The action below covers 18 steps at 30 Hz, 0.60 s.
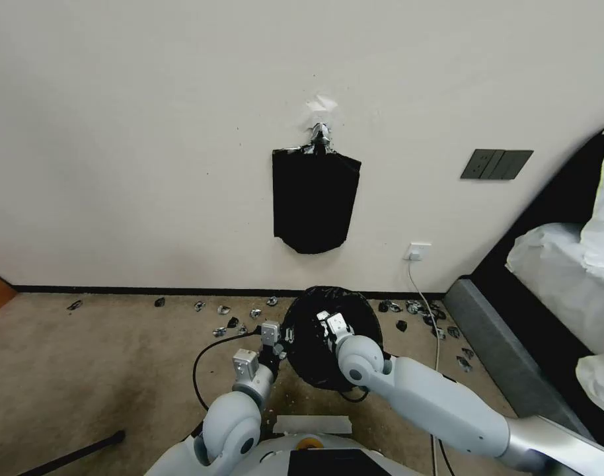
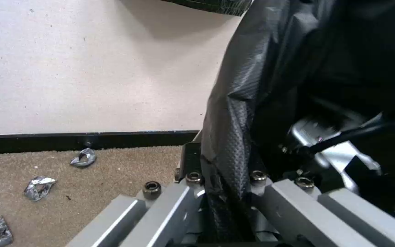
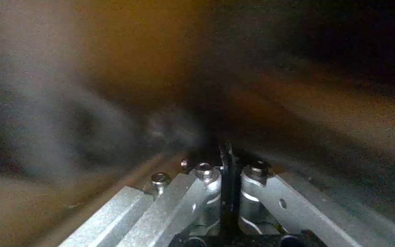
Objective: Place a trash bag onto the trash bin.
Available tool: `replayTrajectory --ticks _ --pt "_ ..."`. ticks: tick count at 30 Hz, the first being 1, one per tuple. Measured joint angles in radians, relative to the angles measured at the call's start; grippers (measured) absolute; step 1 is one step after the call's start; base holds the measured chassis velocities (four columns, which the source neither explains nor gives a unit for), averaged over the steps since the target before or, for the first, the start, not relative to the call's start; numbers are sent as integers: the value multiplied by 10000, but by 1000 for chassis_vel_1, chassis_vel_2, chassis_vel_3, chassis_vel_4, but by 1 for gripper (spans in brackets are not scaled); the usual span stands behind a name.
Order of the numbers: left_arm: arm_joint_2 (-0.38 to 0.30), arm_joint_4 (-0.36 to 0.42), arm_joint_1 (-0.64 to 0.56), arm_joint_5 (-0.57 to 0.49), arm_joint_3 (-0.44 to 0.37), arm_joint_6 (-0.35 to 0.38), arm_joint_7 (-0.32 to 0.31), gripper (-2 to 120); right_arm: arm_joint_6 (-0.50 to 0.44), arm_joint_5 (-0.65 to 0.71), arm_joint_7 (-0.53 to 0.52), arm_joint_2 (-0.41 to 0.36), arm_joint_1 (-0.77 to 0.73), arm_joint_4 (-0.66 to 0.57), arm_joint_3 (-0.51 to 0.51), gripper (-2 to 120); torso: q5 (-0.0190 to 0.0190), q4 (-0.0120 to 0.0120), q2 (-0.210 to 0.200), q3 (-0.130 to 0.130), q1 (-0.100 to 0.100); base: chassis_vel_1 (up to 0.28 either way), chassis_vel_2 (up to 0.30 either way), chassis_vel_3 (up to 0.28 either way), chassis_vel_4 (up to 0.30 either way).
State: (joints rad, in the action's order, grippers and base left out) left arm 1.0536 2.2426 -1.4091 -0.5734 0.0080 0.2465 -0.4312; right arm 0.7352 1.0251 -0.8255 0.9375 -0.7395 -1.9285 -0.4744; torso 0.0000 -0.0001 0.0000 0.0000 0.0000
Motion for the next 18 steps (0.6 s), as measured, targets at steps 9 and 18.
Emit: replayTrajectory --ticks 9,18 --pt "48 68 -221 -11 -33 3 42 1 0 -84 115 -92 -194 -9 203 0 0 1 0 0 -1 0 0 0 0" --pt "46 176 -296 -31 -31 31 63 1 1 -241 249 -68 -214 181 183 0 0 1 0 0 0 0 0 0 0"
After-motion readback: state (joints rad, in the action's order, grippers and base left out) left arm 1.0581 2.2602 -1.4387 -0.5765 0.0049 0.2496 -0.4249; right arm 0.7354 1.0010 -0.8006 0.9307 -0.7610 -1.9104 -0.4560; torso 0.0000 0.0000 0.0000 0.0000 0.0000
